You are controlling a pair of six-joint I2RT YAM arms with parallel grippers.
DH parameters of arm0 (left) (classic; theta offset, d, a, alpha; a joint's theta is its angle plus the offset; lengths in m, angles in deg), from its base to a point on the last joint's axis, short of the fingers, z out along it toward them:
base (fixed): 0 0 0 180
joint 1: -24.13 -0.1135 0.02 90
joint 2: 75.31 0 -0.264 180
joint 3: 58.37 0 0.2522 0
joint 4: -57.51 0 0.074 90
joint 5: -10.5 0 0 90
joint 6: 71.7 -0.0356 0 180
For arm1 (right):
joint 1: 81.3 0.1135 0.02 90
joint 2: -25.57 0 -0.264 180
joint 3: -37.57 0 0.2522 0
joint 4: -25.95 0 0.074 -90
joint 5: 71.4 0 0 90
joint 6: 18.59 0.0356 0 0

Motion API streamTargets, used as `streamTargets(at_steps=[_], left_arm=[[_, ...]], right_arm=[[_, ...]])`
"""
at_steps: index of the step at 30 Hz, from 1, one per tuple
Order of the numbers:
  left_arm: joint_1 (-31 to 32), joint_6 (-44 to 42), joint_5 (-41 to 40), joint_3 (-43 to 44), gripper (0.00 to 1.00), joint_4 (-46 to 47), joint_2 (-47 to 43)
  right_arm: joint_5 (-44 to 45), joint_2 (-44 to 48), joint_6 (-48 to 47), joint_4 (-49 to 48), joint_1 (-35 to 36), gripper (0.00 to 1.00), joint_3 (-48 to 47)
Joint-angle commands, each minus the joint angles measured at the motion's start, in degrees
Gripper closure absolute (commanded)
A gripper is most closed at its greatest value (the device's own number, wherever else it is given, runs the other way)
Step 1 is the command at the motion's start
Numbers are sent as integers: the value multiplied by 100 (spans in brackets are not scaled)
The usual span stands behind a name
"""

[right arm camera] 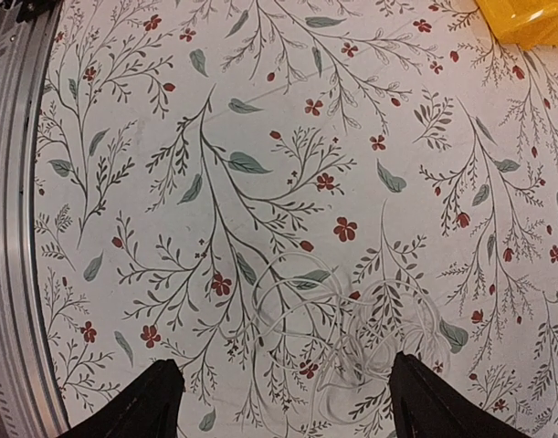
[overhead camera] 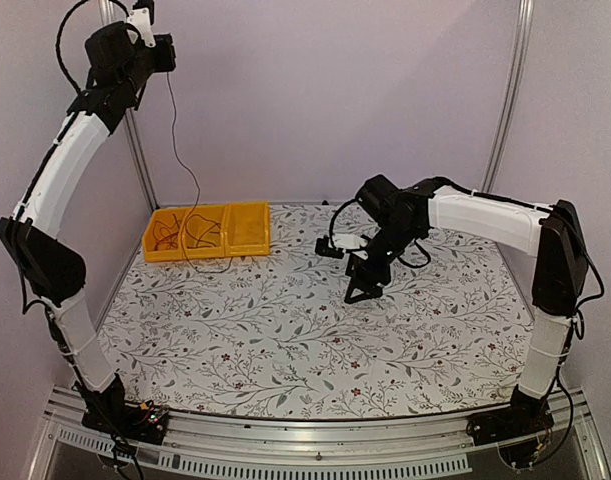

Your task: Untangle the cables

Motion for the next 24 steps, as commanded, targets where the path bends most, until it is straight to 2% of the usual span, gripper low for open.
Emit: streamTargets(at_steps=[1,4,8,13,24], left_arm=[[-17,-185,324,993,100,1634,609],[-4,-157,853,1561,100,2265,1074],[-24,-485,845,2027,100,2891,1487],[-282,-583,1061,1948,100,3259,1643],[-1048,-455,971,941,100,2754,1642]], right_arm=[[-84,-28,57,-7,45,18,58],[-45,-12,57,-14,45,18,64],[19,6,48,-19,45,18,90],[57,16,39,-18,45,18,138],[159,-91,14,1,132,18,161]])
